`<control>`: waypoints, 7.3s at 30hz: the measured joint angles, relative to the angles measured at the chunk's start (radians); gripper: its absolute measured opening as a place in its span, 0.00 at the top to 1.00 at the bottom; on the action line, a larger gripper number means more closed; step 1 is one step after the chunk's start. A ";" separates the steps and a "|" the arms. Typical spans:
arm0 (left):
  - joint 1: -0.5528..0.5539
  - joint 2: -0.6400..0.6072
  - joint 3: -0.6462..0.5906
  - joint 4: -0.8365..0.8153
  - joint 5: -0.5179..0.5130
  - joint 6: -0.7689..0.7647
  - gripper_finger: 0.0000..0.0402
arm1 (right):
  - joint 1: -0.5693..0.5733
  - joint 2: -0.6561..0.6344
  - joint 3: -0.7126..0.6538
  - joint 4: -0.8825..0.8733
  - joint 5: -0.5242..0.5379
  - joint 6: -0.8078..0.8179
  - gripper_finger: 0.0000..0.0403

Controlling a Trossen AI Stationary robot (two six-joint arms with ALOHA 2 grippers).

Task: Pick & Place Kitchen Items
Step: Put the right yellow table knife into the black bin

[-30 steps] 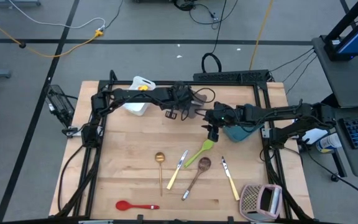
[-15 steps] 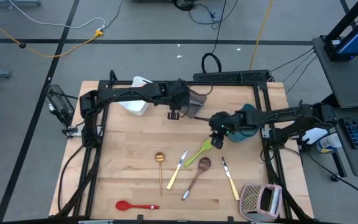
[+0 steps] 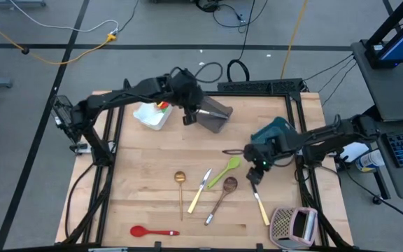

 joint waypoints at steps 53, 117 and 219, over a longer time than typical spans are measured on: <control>0.010 0.014 0.000 0.170 0.016 -0.084 0.79 | 0.446 0.370 0.001 0.140 0.114 0.607 0.93; -0.034 -0.523 -1.088 1.302 0.168 -0.362 0.79 | -0.421 0.102 -0.213 1.533 0.078 -0.894 0.91; -0.110 0.391 -0.051 0.116 -1.114 0.796 0.81 | -0.354 0.164 -0.212 1.291 0.008 -0.777 0.68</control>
